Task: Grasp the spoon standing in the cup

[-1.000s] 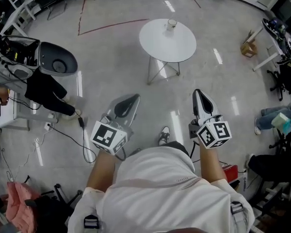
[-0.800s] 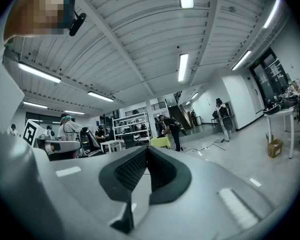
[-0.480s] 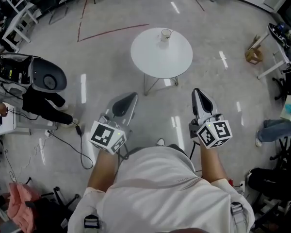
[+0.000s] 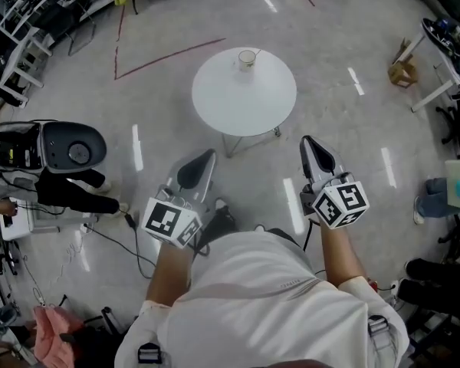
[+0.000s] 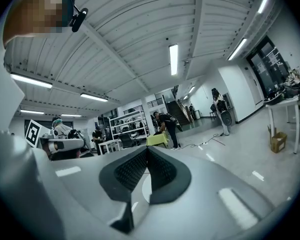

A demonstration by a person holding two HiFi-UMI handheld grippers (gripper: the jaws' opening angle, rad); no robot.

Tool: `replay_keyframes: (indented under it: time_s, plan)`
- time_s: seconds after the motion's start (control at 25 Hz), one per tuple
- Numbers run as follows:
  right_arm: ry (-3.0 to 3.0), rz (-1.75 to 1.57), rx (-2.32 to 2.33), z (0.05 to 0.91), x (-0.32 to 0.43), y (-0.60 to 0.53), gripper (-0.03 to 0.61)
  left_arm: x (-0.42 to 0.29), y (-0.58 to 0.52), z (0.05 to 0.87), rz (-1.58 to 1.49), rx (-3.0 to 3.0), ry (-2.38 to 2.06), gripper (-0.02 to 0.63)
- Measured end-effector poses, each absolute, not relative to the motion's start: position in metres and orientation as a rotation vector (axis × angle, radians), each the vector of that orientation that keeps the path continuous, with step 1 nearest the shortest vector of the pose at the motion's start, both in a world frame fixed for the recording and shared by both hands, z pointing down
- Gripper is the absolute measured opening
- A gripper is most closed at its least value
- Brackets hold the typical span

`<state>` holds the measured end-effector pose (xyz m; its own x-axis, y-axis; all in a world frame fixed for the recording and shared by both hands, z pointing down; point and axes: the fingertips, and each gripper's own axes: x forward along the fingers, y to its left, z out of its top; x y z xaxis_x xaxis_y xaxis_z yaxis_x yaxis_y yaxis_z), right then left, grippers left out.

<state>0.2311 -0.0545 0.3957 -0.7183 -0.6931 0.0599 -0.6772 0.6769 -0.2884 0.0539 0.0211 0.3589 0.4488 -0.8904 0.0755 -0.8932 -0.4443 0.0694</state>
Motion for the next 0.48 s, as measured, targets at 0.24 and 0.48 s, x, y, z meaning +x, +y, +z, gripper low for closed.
replay_keyframes:
  time_s: [0.24,0.48]
  plan:
    - [2.848,-0.435,-1.198,0.403,0.202,-0.126,0.005,0.023,-0.059,0.373,0.016,2.598,-1.550,0.003]
    - [2.872,-0.424,-1.264,0.388,0.152,-0.210,0.005,-0.019,-0.151,0.365,0.013,2.645,-1.457,0.003]
